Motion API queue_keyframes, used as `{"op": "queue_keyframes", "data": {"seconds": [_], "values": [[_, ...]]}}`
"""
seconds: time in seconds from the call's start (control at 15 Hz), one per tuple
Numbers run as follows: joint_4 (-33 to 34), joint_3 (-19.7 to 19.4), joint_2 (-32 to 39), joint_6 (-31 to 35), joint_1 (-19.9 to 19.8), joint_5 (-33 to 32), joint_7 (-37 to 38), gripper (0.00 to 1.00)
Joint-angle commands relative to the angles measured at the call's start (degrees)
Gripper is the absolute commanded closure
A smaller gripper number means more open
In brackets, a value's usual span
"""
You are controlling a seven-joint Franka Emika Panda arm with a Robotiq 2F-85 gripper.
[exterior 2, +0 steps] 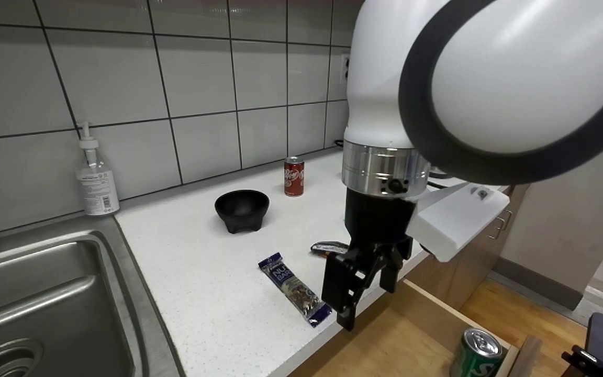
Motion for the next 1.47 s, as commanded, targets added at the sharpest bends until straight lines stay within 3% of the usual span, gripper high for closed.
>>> {"op": "queue_keyframes", "data": {"seconds": [0.0, 0.73, 1.4], "values": [[5.28, -0.11, 4.93, -0.22, -0.18, -3.63, 2.05, 0.00], [16.99, -2.29, 16.82, 1.43, 1.94, -6.77, 9.35, 0.00], [23.28, -5.20, 22.40, 1.04, 4.57, -7.53, 13.51, 0.00]]}}
